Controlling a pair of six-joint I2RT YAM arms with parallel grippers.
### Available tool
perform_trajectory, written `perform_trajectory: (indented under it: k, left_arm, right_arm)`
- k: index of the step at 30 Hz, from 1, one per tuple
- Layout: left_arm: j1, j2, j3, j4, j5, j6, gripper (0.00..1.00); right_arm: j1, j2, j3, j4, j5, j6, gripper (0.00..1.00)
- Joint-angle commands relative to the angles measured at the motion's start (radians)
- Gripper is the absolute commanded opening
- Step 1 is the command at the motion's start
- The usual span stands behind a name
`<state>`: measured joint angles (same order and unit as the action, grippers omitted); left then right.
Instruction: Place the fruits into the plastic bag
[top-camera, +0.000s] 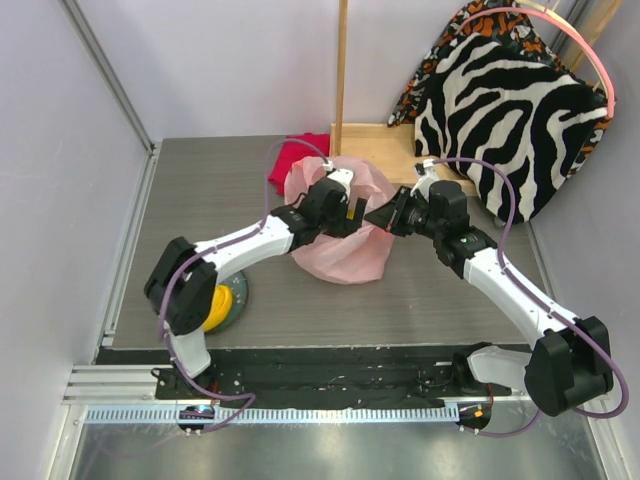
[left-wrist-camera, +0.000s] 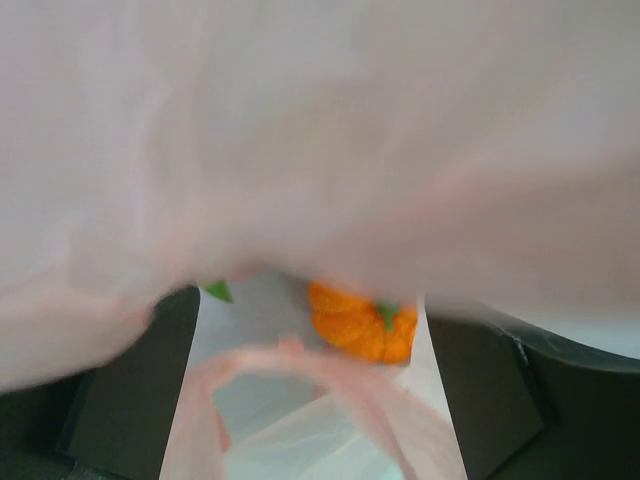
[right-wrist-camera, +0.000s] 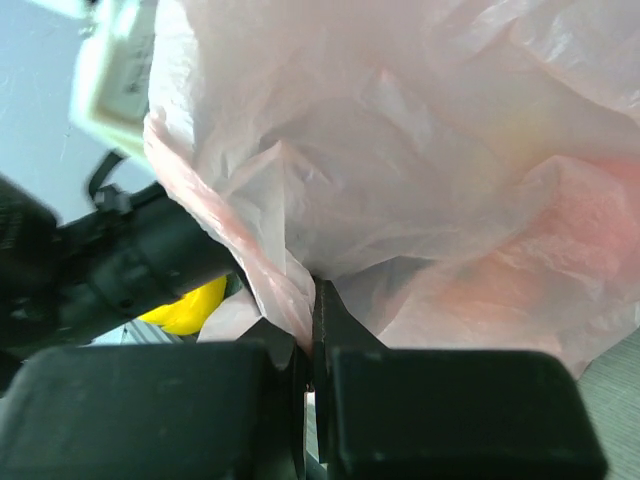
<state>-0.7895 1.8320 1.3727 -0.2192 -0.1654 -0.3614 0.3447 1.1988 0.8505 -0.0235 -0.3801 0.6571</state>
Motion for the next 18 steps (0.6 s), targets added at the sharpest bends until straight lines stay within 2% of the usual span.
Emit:
perform_trajectory:
  k: [1,6,10,18]
  left_arm:
    - [0.004,-0.182,-0.066,0.089,0.038,0.050,1.00]
    - [0.004,-0.352,-0.302,0.280,0.099,0.136,1.00]
    - [0.004,-0.453,-0.369,0.293,0.150,0.182,1.00]
    - [0.010,-0.596,-0.397,0.319,0.053,0.150,1.00]
  right_arm:
    - [-0.004,-0.013,0.007,0.034,0.020,-0.011,0.01]
    - [-0.003,-0.013,0.004,0.034,0.026,-0.011,0.01]
    - [-0.004,-0.004,0.004,0.034,0.030,-0.014,0.01]
    - [-0.003,0.010,0.004,0.036,0.030,-0.014,0.01]
